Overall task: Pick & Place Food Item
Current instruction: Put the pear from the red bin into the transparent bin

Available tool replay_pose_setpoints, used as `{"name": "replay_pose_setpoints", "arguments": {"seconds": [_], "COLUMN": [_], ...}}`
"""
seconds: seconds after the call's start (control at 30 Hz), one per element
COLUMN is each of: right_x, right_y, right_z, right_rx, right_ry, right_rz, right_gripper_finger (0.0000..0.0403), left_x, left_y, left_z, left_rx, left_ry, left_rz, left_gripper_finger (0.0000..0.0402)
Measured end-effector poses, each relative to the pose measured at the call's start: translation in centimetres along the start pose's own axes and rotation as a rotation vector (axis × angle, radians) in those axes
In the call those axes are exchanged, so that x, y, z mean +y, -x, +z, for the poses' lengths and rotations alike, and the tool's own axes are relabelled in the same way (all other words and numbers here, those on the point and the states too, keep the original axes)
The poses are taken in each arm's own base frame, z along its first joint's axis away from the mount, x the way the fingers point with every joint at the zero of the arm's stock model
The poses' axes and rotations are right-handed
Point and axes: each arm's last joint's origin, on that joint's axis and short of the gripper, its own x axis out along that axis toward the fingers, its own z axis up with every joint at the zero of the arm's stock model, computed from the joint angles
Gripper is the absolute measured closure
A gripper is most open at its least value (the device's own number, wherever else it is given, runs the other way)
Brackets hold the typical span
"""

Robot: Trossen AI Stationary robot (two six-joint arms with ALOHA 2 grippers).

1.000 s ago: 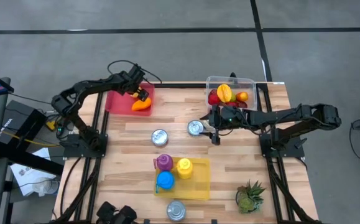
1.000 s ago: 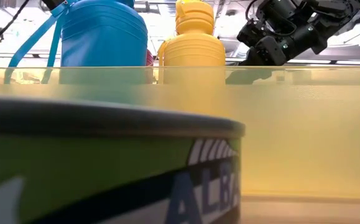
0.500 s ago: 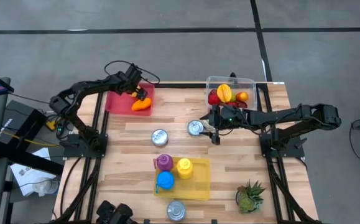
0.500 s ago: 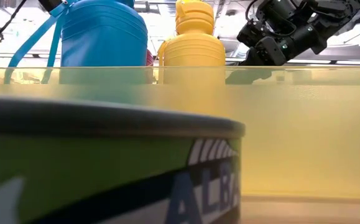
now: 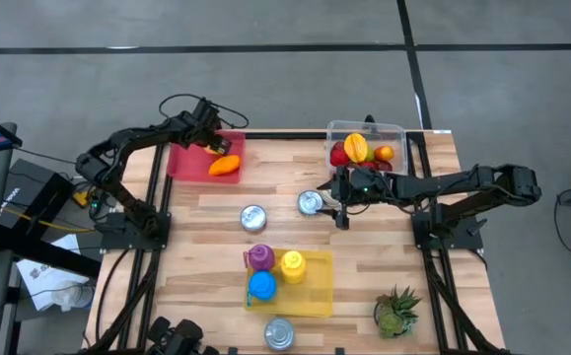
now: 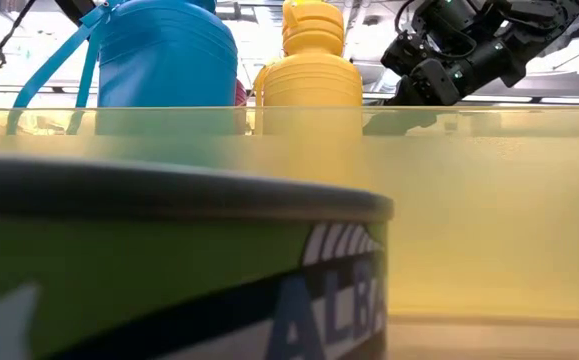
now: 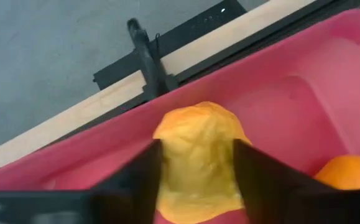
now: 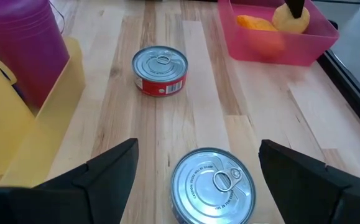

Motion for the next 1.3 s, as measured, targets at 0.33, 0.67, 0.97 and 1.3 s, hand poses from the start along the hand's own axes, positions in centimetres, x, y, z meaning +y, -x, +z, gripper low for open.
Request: {"name": "replay_pose_setpoints", "arguments": {"seconds": [0.33,0.67,0.97,1.3], "right_x": [0.0,-0.1,0.0,0.2], "right_y": [0.0,0.1,0.2,0.2], "right_z": [0.0,0.7,1.1,1.0], "right_rx": [0.0,0.025,0.06,0.071], "right_ry": [0.0,-0.001,-0.002,-0.005], "right_rz": [-0.002,0.008,0.057,0.089], "right_gripper_finger": [0.0082,0.0082,0.0082,0.0082], "left_x": [-0.9,-1.9,-2.3,-2.6], "left_y": [3.5,8.8,2.7,1.6], "left_z": [-0.1,0.0,-0.2,0.1], "left_rx": [-0.08,-0.259,-0.047,-0.045], "left_ry": [-0.087,-0.163,-0.214,-0.184], "left_rz": [-0.021,-0.141,-0.144,-0.101], "left_gripper_finger": [0.04,0.0383,0.0221,0.015]}}
